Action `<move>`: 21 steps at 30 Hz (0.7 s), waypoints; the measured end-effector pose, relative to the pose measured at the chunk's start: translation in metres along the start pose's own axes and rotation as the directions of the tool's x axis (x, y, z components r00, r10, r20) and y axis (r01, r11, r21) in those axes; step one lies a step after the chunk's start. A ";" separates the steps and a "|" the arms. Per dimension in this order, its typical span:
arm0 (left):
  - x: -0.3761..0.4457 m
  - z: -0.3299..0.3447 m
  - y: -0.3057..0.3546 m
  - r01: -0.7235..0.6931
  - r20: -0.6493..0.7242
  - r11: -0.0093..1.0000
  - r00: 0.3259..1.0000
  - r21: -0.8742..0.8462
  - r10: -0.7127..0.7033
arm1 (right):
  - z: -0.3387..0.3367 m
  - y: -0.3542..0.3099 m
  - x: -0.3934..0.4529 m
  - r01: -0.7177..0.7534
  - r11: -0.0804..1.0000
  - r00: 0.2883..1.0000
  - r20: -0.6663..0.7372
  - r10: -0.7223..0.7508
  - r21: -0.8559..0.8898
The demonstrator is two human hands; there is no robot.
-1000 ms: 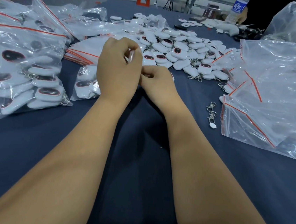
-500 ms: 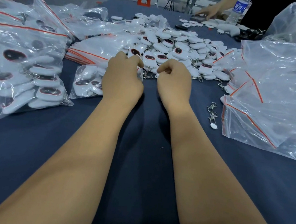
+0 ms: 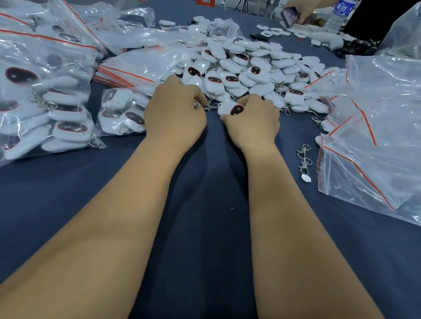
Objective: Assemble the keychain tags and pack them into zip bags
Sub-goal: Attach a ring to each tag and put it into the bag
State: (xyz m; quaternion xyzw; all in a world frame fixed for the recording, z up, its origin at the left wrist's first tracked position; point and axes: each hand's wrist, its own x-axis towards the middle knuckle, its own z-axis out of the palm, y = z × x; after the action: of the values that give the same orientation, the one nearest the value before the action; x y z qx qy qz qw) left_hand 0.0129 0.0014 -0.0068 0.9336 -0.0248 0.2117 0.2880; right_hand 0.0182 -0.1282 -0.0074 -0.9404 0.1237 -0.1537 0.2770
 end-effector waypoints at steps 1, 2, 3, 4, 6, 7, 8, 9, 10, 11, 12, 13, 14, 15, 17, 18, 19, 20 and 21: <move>0.000 0.000 0.001 0.004 0.003 1.000 1.000 -0.016 -0.004 | 0.000 0.000 0.000 0.006 0.999 1.000 0.006 -0.007 0.038; -0.001 0.000 0.001 0.008 0.006 1.000 1.000 -0.030 -0.008 | 0.001 0.000 0.000 0.014 0.995 1.000 0.011 -0.015 0.098; -0.001 0.000 0.002 0.011 0.010 0.999 1.000 -0.040 -0.010 | 0.001 0.000 -0.001 0.021 0.983 1.000 0.007 -0.022 0.185; -0.001 0.000 0.002 0.013 0.012 0.999 1.000 -0.047 -0.013 | 0.000 -0.002 -0.002 0.019 0.954 1.000 0.002 -0.021 0.298; -0.001 -0.001 0.002 0.020 0.012 0.998 1.000 -0.058 -0.019 | -0.002 -0.004 -0.004 0.012 0.843 1.000 -0.003 -0.013 0.538; 0.000 -0.001 0.002 0.023 0.011 0.998 1.000 -0.065 -0.022 | -0.004 -0.006 -0.005 0.004 0.778 1.000 0.002 -0.007 0.629; 0.000 -0.001 0.002 0.024 0.010 0.997 1.000 -0.070 -0.024 | -0.005 -0.007 -0.006 0.000 0.717 1.000 0.009 -0.009 0.697; 0.000 -0.001 0.002 0.026 0.009 0.997 1.000 -0.074 -0.026 | -0.006 -0.008 -0.007 -0.006 0.652 1.000 0.022 -0.016 0.758; 0.000 -0.001 0.002 0.028 0.008 0.997 1.000 -0.079 -0.028 | -0.006 -0.010 -0.008 -0.016 0.595 0.999 0.036 -0.022 0.803; 0.000 0.000 0.002 0.031 0.006 0.996 1.000 -0.086 -0.031 | -0.006 -0.011 -0.008 -0.025 0.554 0.998 0.049 -0.029 0.832; 0.000 0.000 0.002 0.036 0.003 0.995 0.999 -0.096 -0.036 | -0.006 -0.013 -0.008 -0.034 0.530 0.998 0.060 -0.033 0.847; 0.000 0.000 0.003 0.042 -0.001 0.993 0.999 -0.111 -0.042 | -0.005 -0.014 -0.008 -0.042 0.515 0.997 0.070 -0.034 0.856; 0.000 0.000 0.003 0.049 -0.004 0.991 0.999 -0.127 -0.050 | -0.005 -0.015 -0.008 -0.055 0.519 0.996 0.081 -0.027 0.853; 0.000 0.000 0.003 0.056 -0.007 0.988 0.998 -0.142 -0.057 | -0.004 -0.015 -0.007 -0.064 0.530 0.996 0.088 -0.022 0.846; 0.000 0.000 0.003 0.065 -0.011 0.985 0.998 -0.161 -0.068 | -0.003 -0.015 -0.007 -0.071 0.558 0.993 0.109 -0.037 0.827; 0.000 -0.001 0.003 0.069 -0.012 0.983 0.997 -0.169 -0.072 | -0.003 -0.015 -0.007 -0.070 0.568 0.991 0.122 -0.054 0.820; 0.000 -0.001 0.004 0.074 -0.013 0.981 0.997 -0.180 -0.077 | -0.002 -0.015 -0.007 -0.070 0.570 0.989 0.133 -0.070 0.819; 0.000 -0.001 0.004 0.077 -0.014 0.979 0.997 -0.191 -0.081 | -0.002 -0.016 -0.007 -0.072 0.570 0.986 0.144 -0.083 0.819; 0.000 -0.002 0.004 0.079 -0.015 0.976 0.996 -0.201 -0.084 | -0.002 -0.016 -0.007 -0.074 0.570 0.984 0.152 -0.090 0.818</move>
State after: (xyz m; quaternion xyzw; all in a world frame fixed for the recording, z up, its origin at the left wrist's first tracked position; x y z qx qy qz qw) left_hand 0.0116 -0.0011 -0.0035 0.8975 -0.0043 0.2071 0.3893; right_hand 0.0133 -0.1138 0.0012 -0.7147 0.0091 -0.1108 0.6906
